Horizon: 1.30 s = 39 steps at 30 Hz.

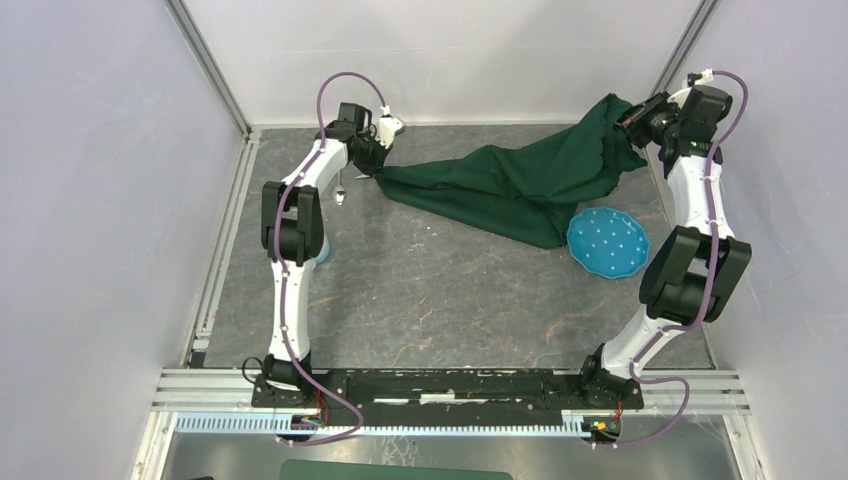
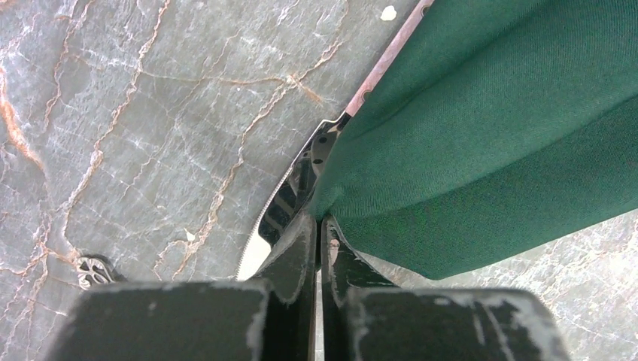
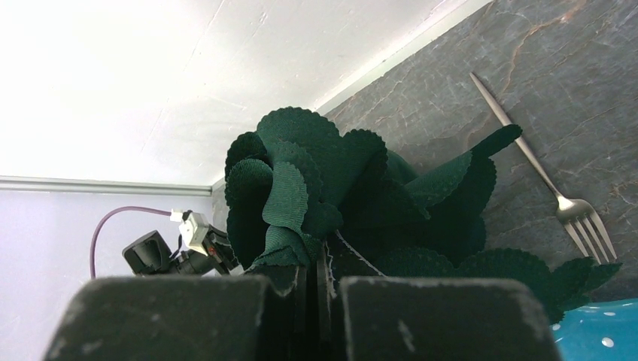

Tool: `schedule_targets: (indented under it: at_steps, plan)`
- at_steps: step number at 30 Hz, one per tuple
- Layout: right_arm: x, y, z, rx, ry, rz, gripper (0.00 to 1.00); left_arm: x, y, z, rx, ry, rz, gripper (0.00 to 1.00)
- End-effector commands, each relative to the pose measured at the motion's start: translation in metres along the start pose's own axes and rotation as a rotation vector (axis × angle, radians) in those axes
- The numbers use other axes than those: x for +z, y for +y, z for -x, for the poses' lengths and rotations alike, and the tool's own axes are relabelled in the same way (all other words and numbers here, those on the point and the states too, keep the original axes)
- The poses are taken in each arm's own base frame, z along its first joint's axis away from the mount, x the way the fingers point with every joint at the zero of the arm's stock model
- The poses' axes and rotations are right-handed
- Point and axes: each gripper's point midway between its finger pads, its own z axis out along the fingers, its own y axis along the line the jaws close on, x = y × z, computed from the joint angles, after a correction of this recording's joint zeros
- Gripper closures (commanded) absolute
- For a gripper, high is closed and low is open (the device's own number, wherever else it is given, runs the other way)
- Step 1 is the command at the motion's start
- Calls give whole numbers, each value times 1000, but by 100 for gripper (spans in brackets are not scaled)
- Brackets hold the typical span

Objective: Set the dinner table for one person
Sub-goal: Flatten out the napkin at the center of the board.

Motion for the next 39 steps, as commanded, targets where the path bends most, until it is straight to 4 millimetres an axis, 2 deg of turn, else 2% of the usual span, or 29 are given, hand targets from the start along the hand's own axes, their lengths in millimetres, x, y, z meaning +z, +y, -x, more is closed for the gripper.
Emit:
schedule_targets:
  at_steps: [1, 4, 9, 14, 21, 25, 28, 31, 34, 39]
  plan:
    - [-17, 39, 20, -76, -82, 95, 100, 4, 8, 4, 32, -12, 24, 98]
    - [-17, 40, 20, -78, -83, 96, 100, -1, 10, 8, 23, -21, 34, 98]
    - [-18, 40, 18, -78, -81, 98, 100, -17, 24, 23, 31, -41, 99, 98]
    - [-18, 40, 18, -80, -83, 104, 100, -49, 48, 51, 25, -86, 208, 98]
    - [-17, 46, 23, -72, -100, 138, 100, -124, 91, 97, -34, -177, 393, 98]
    - [-15, 53, 28, -74, -109, 159, 100, -176, 104, 116, -56, -218, 513, 98]
    - [-14, 55, 31, -61, -110, 165, 100, -206, 105, 124, -76, -249, 559, 98]
    - [-14, 66, 40, -69, -139, 202, 100, -231, 101, 134, -76, -281, 577, 98]
    - [-13, 73, 47, -66, -152, 230, 100, -264, 102, 144, -78, -315, 638, 98]
    - [-14, 91, 59, -53, -174, 296, 100, -331, 93, 175, -65, -440, 708, 98]
